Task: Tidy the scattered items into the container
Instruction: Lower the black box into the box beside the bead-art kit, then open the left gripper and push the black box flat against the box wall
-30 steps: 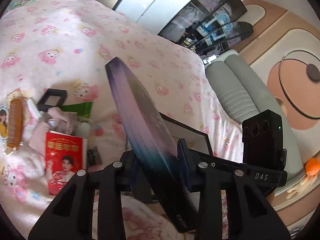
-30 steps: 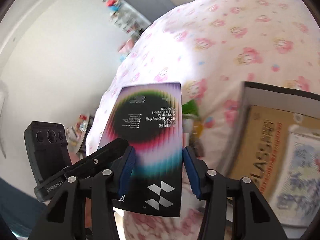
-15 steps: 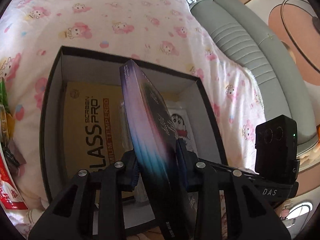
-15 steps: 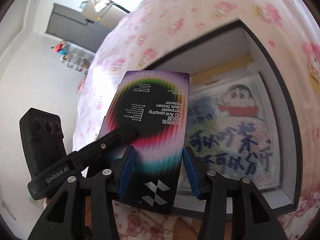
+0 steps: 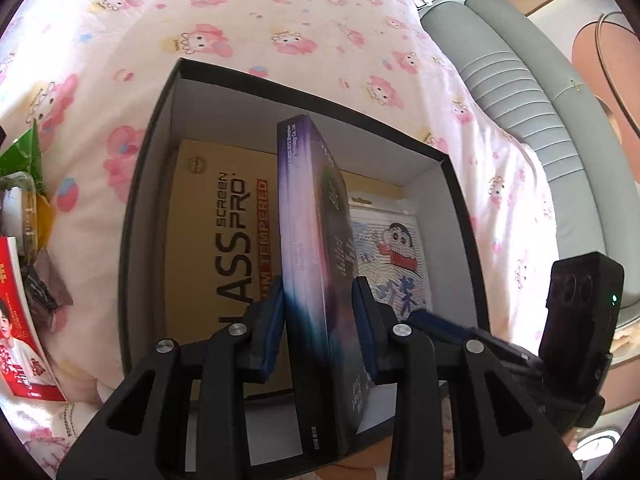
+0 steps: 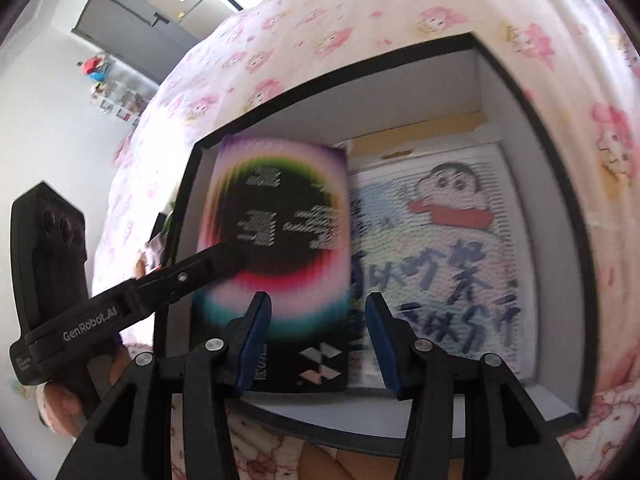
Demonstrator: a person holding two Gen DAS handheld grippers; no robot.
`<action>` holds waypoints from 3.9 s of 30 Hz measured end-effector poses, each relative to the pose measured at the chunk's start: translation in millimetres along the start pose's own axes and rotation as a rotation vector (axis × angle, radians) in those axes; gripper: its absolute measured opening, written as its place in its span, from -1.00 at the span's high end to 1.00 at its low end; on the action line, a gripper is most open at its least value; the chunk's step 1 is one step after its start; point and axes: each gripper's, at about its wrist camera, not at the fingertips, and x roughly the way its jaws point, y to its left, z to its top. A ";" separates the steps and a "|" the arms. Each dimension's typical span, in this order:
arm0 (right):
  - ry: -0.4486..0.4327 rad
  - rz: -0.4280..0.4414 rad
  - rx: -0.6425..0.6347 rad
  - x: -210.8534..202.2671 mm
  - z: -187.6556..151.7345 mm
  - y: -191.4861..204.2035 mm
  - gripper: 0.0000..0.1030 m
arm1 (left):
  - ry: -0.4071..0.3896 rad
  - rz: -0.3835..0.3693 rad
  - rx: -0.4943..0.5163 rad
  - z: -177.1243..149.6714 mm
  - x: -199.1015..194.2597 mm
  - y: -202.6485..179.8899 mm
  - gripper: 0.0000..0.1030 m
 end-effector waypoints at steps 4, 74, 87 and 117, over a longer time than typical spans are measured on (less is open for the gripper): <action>0.022 -0.009 -0.052 5.2 1.5 -1.0 0.11 | 0.012 -0.019 0.010 -1.8 -1.1 0.6 0.38; 0.122 -0.140 -0.142 57.3 41.0 19.0 0.21 | 0.074 0.066 -0.107 55.0 -7.2 43.8 0.19; 0.164 -0.066 -0.177 60.0 32.8 34.4 0.22 | 0.072 0.066 -0.125 53.5 4.5 43.3 0.20; 0.128 -0.182 -0.099 22.3 59.9 -24.3 0.22 | 0.135 0.215 -0.048 87.0 38.0 34.9 0.20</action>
